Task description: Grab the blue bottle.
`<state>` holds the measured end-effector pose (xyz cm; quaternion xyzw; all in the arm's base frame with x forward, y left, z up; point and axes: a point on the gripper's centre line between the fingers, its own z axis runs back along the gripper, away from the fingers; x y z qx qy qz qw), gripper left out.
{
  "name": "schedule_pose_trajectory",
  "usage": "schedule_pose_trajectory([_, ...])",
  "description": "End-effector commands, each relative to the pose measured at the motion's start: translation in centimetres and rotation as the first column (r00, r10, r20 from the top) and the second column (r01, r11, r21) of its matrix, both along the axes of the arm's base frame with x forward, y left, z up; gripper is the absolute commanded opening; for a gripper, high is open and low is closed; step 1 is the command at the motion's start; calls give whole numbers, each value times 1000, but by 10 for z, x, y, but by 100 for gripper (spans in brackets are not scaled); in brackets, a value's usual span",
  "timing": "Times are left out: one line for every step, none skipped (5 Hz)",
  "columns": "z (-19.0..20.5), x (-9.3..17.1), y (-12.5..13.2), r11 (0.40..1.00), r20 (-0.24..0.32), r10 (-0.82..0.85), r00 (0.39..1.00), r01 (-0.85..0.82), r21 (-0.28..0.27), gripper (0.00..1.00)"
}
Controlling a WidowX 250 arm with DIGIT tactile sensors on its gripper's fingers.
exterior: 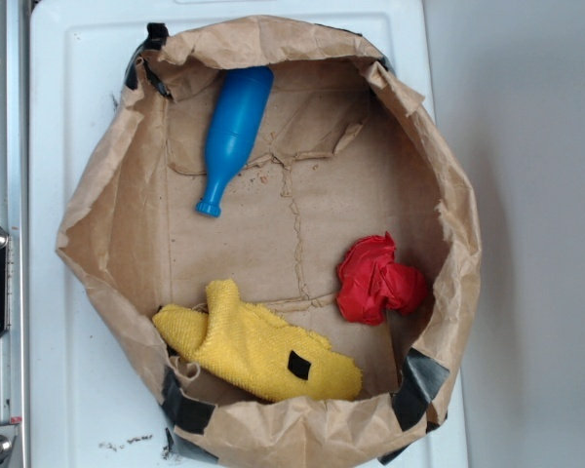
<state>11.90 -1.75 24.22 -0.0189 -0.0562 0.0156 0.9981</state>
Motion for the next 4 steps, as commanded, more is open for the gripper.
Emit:
schedule_pose_trajectory([0, 0, 0, 1000, 0, 0, 1000, 0, 0, 100])
schedule_pose_trajectory([-7, 33, -12, 1000, -18, -7, 1000, 7, 3, 100])
schedule_pose_trajectory([-22, 66, -18, 994, 3, -87, 996, 87, -61, 100])
schedule_pose_trajectory([-36, 97, -19, 942, 72, -312, 947, 319, -106, 100])
